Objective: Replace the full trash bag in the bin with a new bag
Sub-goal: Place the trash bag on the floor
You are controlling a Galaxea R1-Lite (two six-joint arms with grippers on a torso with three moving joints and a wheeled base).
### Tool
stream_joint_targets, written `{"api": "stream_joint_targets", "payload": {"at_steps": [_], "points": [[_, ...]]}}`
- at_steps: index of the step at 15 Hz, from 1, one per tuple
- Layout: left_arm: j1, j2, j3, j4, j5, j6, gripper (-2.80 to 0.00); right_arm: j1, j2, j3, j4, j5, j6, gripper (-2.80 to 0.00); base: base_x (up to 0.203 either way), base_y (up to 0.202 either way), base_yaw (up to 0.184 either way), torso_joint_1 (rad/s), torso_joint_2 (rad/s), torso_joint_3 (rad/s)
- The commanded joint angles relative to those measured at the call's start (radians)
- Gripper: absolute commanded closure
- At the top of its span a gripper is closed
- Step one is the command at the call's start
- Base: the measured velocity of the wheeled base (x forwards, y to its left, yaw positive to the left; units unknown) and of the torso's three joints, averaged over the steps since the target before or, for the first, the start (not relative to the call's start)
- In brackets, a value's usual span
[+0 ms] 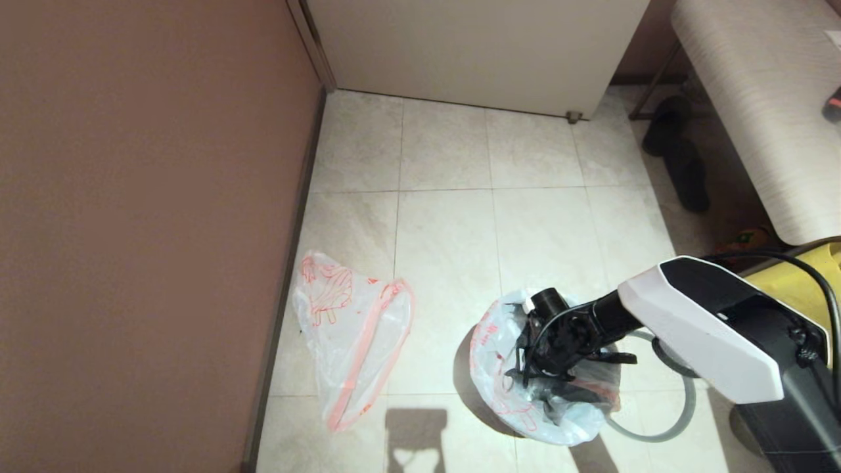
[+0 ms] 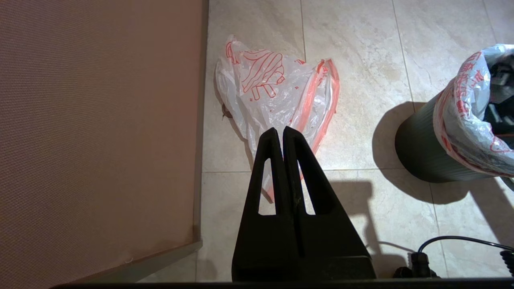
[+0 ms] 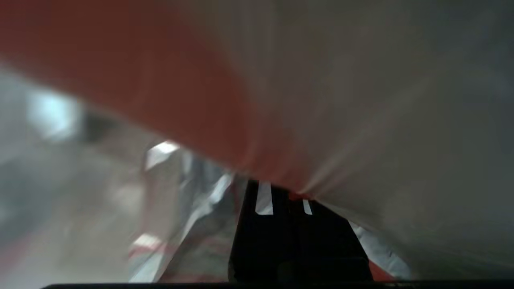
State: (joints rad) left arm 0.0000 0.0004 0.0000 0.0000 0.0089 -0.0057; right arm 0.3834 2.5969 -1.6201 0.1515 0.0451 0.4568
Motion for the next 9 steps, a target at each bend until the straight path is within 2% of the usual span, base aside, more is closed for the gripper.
{"api": "stream_joint_targets", "payload": {"at_steps": [1, 3, 5, 9], "points": [[0.0, 0.0, 0.0, 0.0, 0.0, 0.0, 0.0, 0.001, 0.084, -0.073, 0.054, -0.012, 0.002, 0.0, 0.0, 0.0, 0.0, 0.0, 0.0, 0.0], [0.0, 0.0, 0.0, 0.0, 0.0, 0.0, 0.0, 0.001, 0.143, -0.197, 0.178, -0.042, 0.001, 0.0, 0.0, 0.0, 0.0, 0.0, 0.0, 0.0], [0.0, 0.0, 0.0, 0.0, 0.0, 0.0, 0.0, 0.002, 0.188, -0.286, 0.243, -0.085, 0.0, 0.0, 0.0, 0.0, 0.0, 0.0, 0.0, 0.0], [0.0, 0.0, 0.0, 0.0, 0.0, 0.0, 0.0, 0.012, 0.181, -0.326, 0.287, -0.096, -0.013, 0.0, 0.0, 0.0, 0.0, 0.0, 0.0, 0.0]]}}
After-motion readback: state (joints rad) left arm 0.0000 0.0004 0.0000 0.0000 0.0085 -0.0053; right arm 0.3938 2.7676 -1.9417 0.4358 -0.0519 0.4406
